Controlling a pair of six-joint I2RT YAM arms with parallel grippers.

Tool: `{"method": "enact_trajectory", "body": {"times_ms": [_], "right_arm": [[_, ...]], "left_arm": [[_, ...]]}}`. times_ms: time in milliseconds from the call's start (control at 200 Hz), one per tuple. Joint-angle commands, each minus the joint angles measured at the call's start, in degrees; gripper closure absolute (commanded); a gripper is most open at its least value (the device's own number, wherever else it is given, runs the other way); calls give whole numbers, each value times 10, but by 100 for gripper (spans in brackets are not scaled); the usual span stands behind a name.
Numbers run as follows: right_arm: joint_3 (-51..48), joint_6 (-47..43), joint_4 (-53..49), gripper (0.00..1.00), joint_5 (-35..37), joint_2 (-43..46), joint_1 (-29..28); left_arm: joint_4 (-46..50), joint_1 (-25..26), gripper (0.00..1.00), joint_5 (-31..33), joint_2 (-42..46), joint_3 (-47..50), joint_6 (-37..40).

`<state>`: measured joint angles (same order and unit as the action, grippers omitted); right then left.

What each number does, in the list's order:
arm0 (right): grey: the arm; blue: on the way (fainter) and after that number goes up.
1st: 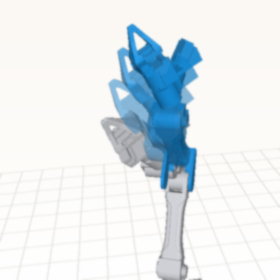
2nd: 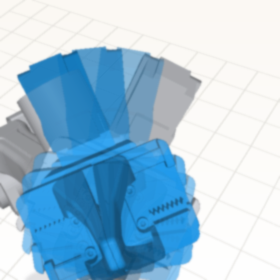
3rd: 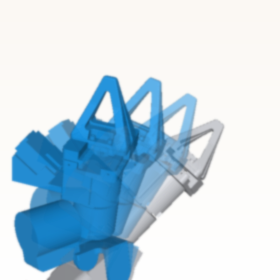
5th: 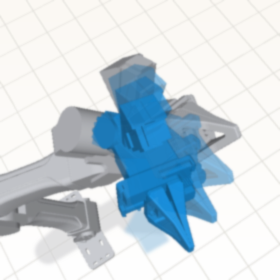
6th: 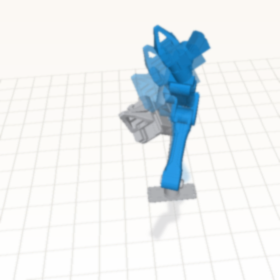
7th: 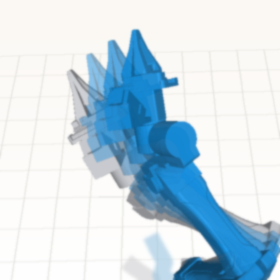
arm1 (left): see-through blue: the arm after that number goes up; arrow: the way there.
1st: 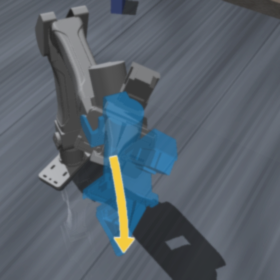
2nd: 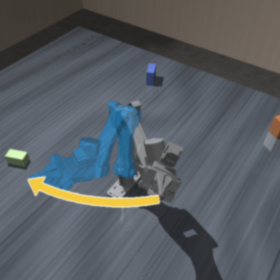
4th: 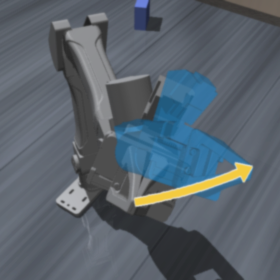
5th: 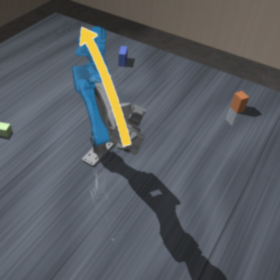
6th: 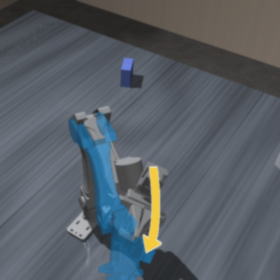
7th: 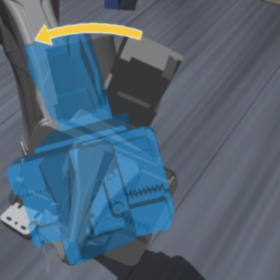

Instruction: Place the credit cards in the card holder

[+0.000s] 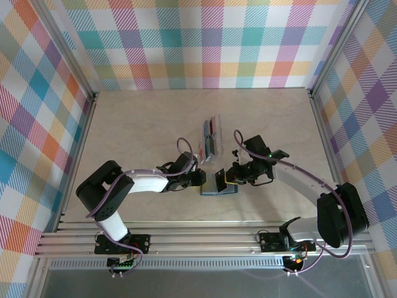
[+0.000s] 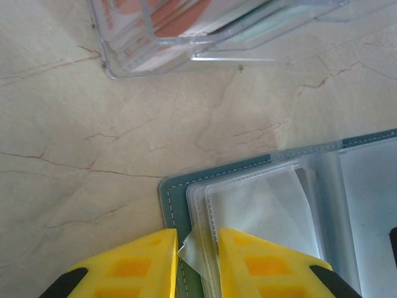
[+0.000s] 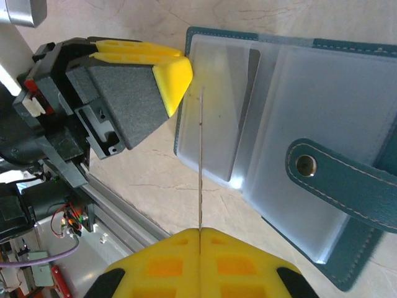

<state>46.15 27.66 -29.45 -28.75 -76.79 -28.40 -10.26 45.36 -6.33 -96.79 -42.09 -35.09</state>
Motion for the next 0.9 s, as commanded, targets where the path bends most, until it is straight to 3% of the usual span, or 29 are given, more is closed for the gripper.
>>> {"method": "enact_trajectory", "body": {"times_ms": [0,480,895], "right_arm": [[-10,3,28,100,-17,-13,3],[-11,-7,12,100,21,-68,19],[-12,-8,25,100,9,-84,21]], "left_arm": [[66,15,76,-8,-14,25,3],[71,17,76,-3,-15,23,5],[70,17,76,-3,-17,22,4]]}}
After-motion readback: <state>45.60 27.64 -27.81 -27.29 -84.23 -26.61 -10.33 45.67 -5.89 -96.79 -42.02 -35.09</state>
